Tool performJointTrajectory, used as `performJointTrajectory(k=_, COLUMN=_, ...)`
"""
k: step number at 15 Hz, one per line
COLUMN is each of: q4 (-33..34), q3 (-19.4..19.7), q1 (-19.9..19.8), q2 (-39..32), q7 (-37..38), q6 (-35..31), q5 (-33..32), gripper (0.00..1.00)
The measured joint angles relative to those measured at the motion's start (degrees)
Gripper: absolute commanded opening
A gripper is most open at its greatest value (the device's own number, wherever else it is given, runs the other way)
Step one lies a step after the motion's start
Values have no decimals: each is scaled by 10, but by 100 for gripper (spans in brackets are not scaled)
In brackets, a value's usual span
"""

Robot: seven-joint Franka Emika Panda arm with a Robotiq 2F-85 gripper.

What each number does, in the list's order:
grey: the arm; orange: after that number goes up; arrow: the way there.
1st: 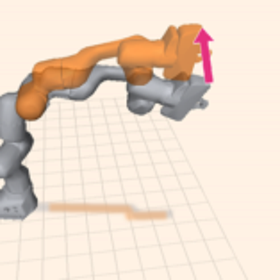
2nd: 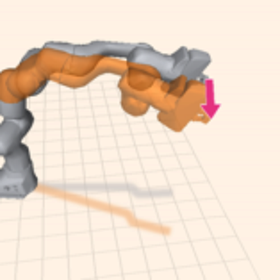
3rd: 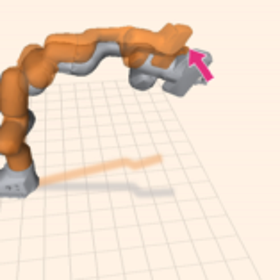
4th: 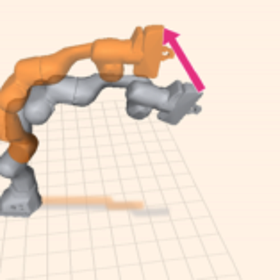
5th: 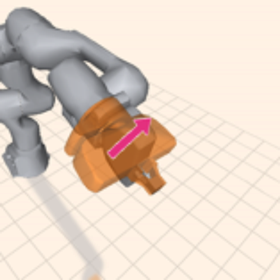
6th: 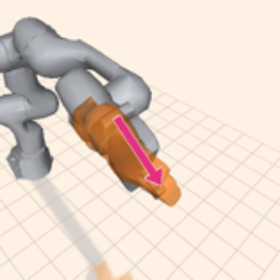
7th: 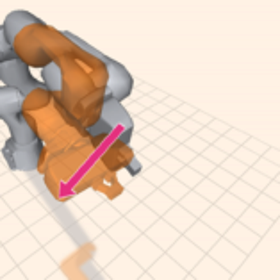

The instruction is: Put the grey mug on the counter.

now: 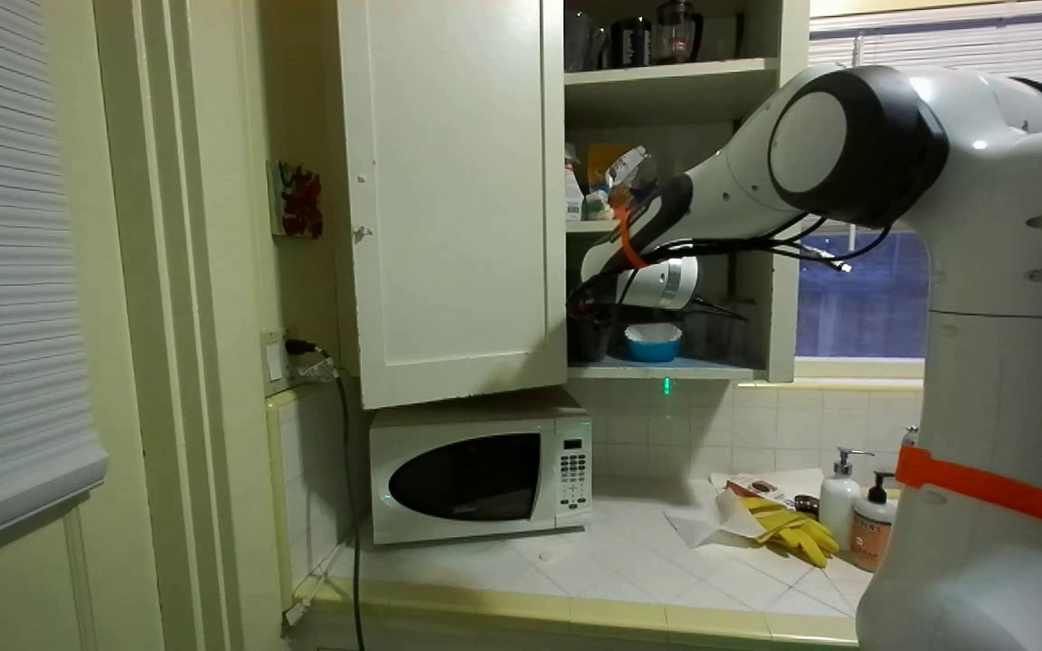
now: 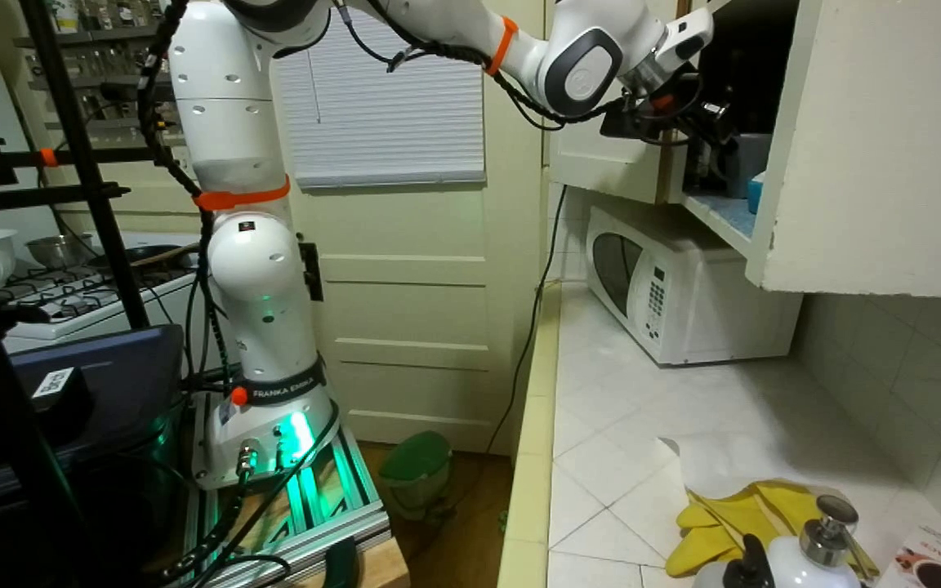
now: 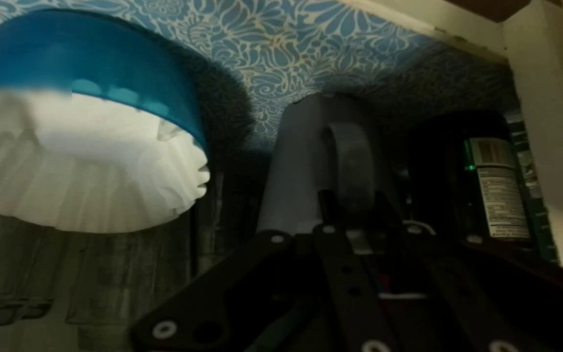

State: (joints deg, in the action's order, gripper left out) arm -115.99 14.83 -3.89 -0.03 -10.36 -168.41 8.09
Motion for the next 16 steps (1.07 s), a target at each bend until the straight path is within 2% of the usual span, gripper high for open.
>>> performJointTrajectory(k=8, q4=1, q3=-17, q1=-31, q2=1, q7=20, q6=0, q5=-54, gripper=5)
performJointTrajectory(k=16, q4=1, q3=-28, q1=-37, q2=16, q7=24, q6=0, q5=-58, gripper=5)
